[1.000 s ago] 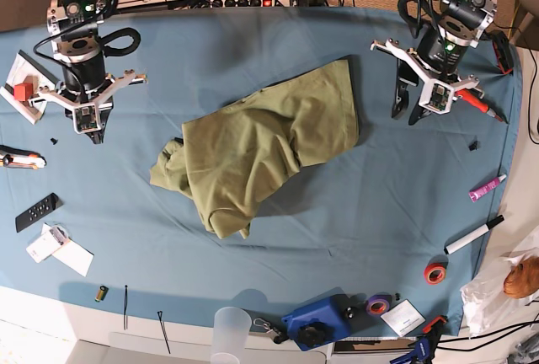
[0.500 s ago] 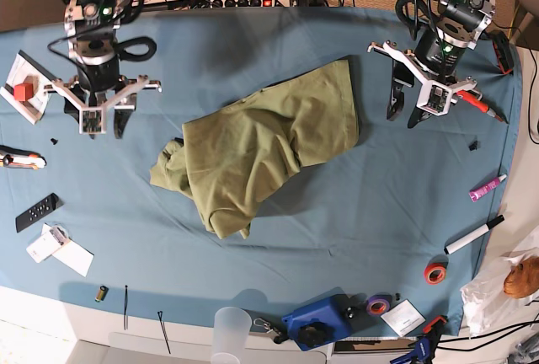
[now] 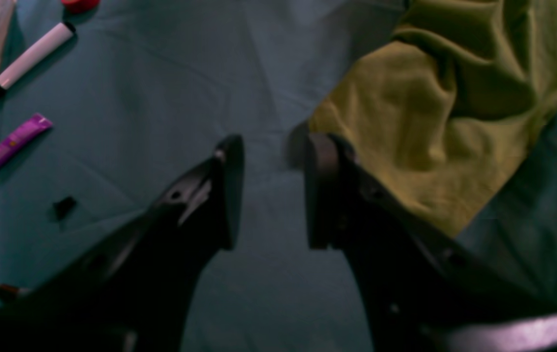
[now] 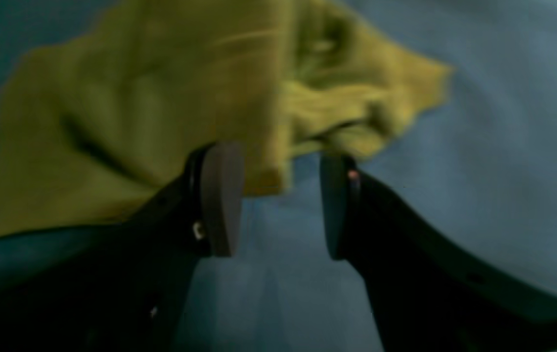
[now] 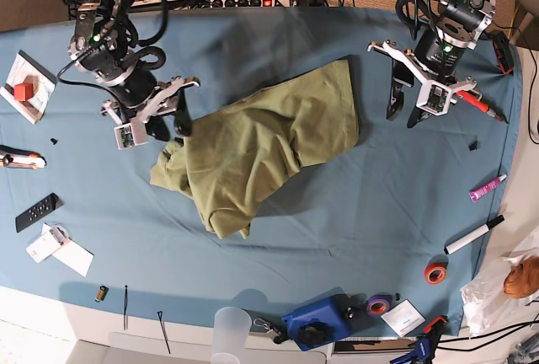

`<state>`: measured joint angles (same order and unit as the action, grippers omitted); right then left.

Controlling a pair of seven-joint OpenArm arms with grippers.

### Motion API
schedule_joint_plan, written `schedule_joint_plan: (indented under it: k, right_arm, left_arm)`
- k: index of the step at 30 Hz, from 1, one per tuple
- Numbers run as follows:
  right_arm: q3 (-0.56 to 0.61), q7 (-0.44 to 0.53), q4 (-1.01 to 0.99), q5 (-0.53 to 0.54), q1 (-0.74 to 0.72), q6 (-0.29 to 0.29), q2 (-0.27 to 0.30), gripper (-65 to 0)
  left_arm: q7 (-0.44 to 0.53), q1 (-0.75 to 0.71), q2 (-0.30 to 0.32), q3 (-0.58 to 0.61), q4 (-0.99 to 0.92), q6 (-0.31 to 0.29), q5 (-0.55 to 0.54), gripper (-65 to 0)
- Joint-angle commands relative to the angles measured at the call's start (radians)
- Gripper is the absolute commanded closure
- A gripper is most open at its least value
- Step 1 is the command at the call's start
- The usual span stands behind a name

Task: Layout the t-shirt on the table in an organized manner, then fold the t-shirt properly
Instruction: 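Grasp the t-shirt edge with the left gripper and drag it outward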

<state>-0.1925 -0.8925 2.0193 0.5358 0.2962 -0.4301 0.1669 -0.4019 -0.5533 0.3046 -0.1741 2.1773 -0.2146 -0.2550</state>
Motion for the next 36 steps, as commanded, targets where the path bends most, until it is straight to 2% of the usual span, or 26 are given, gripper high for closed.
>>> schedule_joint_plan:
  k: [1,3,5,6,8,11,16,24,26,29,36]
  right_arm:
    - [-0.02,0.025,0.017,0.024,-0.008,-0.012,0.003,-26.2]
    - [-0.043,0.029,0.017,0.023,-0.008,-0.016,-0.001,-26.2]
    - [-0.076,0.03,0.017,0.024,-0.009,-0.016,-0.001,-26.2]
    - [-0.094,0.032,0.017,0.024,-0.009,-0.016,-0.001,-26.2]
    - [-0.132,0.031,0.017,0.025,-0.011,-0.016,0.0,-26.2]
    - [-0.183,0.025,0.016,0.039,-0.011,-0.018,0.0,-26.2]
    - [-0.214,0.019,0.015,0.05,-0.011,-0.026,0.0,-26.2]
    - [-0.214,0.022,0.015,0.026,-0.011,-0.026,0.0,-26.2]
    - [-0.214,0.022,0.015,0.017,-0.011,-0.026,0.0,-26.2]
    - [-0.214,0.021,0.015,0.017,-0.011,-0.026,0.0,-26.2]
    - [-0.215,0.021,0.015,0.017,-0.011,-0.026,0.0,-26.2]
  left_arm:
    - [0.027,-0.001,0.006,-0.004,0.016,0.002,-0.007,-21.8]
    - [0.025,-0.001,0.006,0.0,0.016,-0.017,-0.007,-21.8]
    - [0.025,-0.001,0.006,0.014,0.016,-0.071,-0.007,-23.6]
    - [0.025,-0.001,0.005,0.027,0.016,-0.093,-0.007,-26.7]
    - [0.025,0.0,0.006,0.071,0.015,-0.1,0.01,-35.1]
    - [0.023,-0.001,0.006,0.154,0.015,-0.081,0.137,-42.8]
    - [-0.058,-0.001,0.006,0.295,0.015,-0.075,0.291,-42.8]
    - [-0.069,0.0,0.009,0.522,0.007,-0.074,0.529,-42.7]
    - [-0.069,0.003,0.009,0.55,-0.008,-0.032,0.605,-42.7]
    - [-0.041,0.019,0.009,0.558,-0.052,0.048,0.65,-42.7]
    - [-0.031,0.09,0.009,0.558,-0.222,0.038,0.663,-42.7]
